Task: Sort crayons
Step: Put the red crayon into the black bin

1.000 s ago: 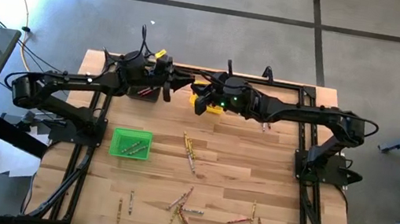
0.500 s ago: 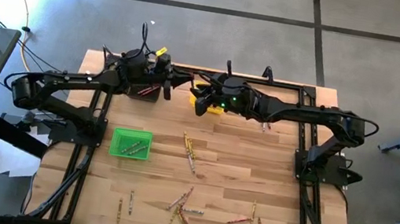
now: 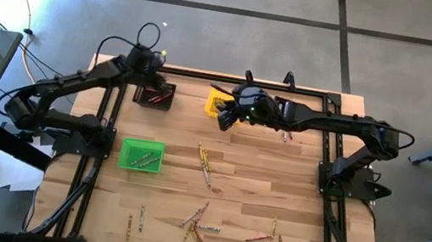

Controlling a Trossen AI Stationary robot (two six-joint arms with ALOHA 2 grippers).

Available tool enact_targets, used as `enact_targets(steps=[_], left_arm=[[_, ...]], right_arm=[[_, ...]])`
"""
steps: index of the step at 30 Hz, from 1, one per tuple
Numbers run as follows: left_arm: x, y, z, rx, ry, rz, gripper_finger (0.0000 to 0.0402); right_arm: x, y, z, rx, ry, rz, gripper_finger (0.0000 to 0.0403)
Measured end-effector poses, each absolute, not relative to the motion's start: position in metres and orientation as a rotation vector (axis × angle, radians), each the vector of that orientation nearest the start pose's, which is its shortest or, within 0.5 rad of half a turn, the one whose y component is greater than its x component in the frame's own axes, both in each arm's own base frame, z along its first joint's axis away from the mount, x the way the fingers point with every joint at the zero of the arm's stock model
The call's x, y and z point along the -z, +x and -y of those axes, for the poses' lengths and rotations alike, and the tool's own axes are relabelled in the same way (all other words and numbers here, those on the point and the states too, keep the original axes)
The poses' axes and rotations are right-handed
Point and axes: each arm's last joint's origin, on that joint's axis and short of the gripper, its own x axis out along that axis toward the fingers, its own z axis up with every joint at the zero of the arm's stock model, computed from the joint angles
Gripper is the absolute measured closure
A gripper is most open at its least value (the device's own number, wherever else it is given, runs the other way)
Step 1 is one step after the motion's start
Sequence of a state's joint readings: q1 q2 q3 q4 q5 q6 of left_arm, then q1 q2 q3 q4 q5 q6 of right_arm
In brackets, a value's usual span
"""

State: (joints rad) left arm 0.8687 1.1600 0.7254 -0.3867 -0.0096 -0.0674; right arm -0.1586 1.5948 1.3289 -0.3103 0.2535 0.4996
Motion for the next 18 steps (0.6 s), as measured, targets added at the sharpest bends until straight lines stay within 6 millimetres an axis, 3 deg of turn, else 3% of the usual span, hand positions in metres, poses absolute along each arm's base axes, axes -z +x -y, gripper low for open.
enact_targets(steps=[3, 8, 18], left_arm=[[-0.219, 0.137, -0.176, -0.932, -0.428, -0.842, 0.0396], [-0.219, 0.134, -0.177, -0.944, -0.436, -0.852, 0.0391], [-0.218, 0.134, -0.177, -0.935, -0.424, -0.868, 0.0334]], right_arm=[[-0.307, 0.352, 0.066, 0.550, 0.448, -0.483, 0.0263], [-0.307, 0.350, 0.074, 0.571, 0.448, -0.479, 0.0263], [-0.300, 0.344, 0.076, 0.596, 0.440, -0.569, 0.0263]])
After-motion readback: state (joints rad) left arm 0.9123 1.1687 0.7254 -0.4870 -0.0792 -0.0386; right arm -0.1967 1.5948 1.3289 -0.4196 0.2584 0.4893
